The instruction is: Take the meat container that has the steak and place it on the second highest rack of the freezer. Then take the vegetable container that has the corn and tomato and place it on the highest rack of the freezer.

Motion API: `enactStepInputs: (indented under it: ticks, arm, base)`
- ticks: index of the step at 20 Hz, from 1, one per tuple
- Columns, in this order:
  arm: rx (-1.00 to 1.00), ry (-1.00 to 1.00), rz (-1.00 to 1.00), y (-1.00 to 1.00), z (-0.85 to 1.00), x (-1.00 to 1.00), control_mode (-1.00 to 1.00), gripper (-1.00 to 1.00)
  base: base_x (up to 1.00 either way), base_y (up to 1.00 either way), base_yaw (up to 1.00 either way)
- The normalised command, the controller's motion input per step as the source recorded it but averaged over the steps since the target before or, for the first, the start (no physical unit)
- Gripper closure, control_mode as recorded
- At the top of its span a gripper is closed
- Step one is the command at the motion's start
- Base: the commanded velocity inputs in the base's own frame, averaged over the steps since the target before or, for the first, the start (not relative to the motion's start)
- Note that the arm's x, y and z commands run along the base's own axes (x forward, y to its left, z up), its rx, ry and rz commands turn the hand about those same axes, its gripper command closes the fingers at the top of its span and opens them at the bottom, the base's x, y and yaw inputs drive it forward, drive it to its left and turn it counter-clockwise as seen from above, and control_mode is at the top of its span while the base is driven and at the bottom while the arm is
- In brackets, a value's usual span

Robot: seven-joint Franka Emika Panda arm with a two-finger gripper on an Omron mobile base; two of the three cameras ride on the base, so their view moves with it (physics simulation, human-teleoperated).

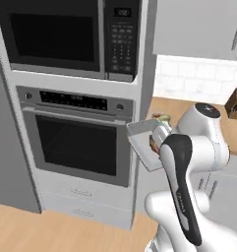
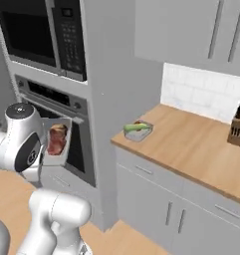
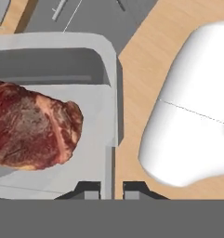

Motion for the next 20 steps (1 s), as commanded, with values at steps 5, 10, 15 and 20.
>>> enactStepInputs:
  ticks: [5,10,15,20]
  arm:
    - [0.00,0.00,0.00,0.00,0.00,0.00,1.00,1.00]
    - [0.00,0.00,0.00,0.00,0.00,0.00,1.00,1.00]
    - [0.00,0.00,0.00,0.00,0.00,0.00,1.00,1.00]
    - [0.00,0.00,0.00,0.00,0.00,0.00,1.00,1.00]
  base:
    - [0.56,0.88,0.60]
    - [0.97,1.00,0.31]
    - [0.99,1.00,0.19]
    - [0.92,1.00,0.04]
